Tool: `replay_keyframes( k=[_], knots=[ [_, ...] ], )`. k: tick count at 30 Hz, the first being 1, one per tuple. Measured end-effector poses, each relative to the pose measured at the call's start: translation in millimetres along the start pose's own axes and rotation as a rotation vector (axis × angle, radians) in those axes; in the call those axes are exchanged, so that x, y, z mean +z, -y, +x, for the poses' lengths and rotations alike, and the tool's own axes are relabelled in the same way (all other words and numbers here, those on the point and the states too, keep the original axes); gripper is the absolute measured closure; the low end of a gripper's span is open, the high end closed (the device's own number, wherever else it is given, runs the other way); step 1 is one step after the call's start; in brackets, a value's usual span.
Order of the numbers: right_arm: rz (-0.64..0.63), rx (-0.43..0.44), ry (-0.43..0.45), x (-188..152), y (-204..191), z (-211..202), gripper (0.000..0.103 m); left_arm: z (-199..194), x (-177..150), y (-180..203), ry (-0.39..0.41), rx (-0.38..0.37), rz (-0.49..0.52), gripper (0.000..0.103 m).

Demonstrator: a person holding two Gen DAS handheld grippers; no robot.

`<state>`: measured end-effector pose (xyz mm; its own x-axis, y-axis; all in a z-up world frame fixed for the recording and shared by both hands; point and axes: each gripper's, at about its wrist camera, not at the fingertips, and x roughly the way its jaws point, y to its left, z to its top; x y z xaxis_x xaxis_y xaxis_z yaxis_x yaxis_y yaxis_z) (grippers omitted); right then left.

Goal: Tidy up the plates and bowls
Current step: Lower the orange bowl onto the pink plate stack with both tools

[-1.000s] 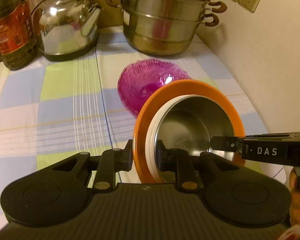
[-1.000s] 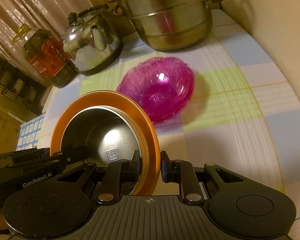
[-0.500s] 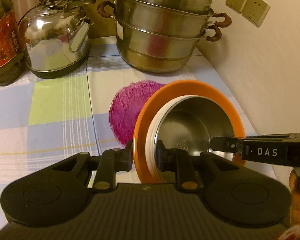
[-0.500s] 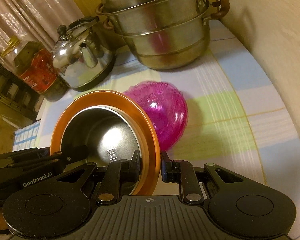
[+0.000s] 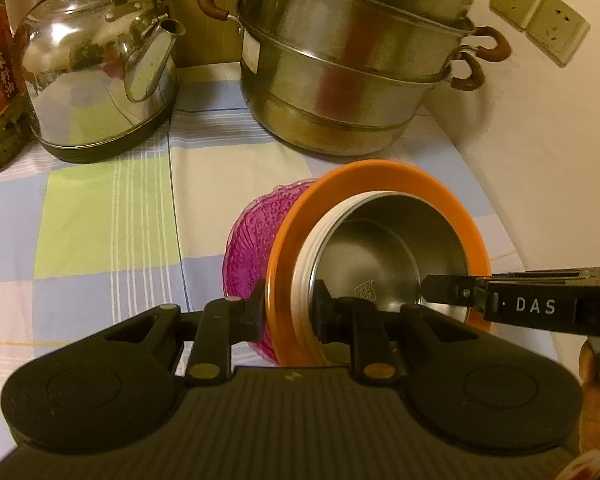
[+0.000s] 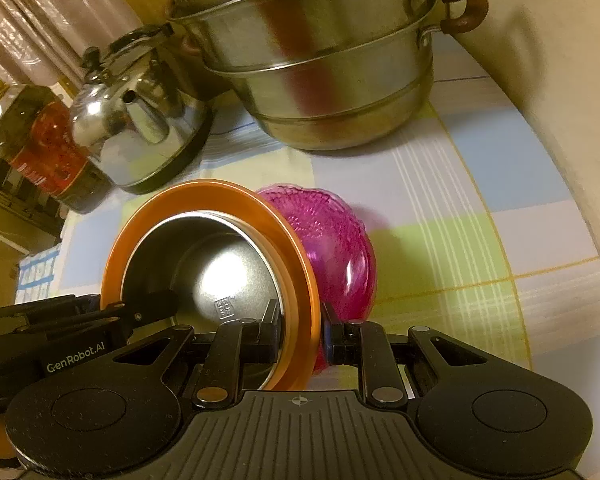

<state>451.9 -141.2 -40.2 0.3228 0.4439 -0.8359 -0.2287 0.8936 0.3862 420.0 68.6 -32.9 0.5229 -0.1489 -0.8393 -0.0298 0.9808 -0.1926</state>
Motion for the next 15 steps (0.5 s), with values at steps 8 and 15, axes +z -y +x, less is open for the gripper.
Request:
replay_keyframes(
  k=[8,15],
  knots=[
    [0.033,0.004,-0.028,21.1,11.7,29.0,0.083,26.8,14.6,-8.1,-0.016,0.005,-0.036,0.083],
    [0.06,-0.007,-0.06,28.6,18.6,50.4,0.083,51.3,13.6,-17.2,-0.051,-0.006,-0.076,0.083]
  ],
)
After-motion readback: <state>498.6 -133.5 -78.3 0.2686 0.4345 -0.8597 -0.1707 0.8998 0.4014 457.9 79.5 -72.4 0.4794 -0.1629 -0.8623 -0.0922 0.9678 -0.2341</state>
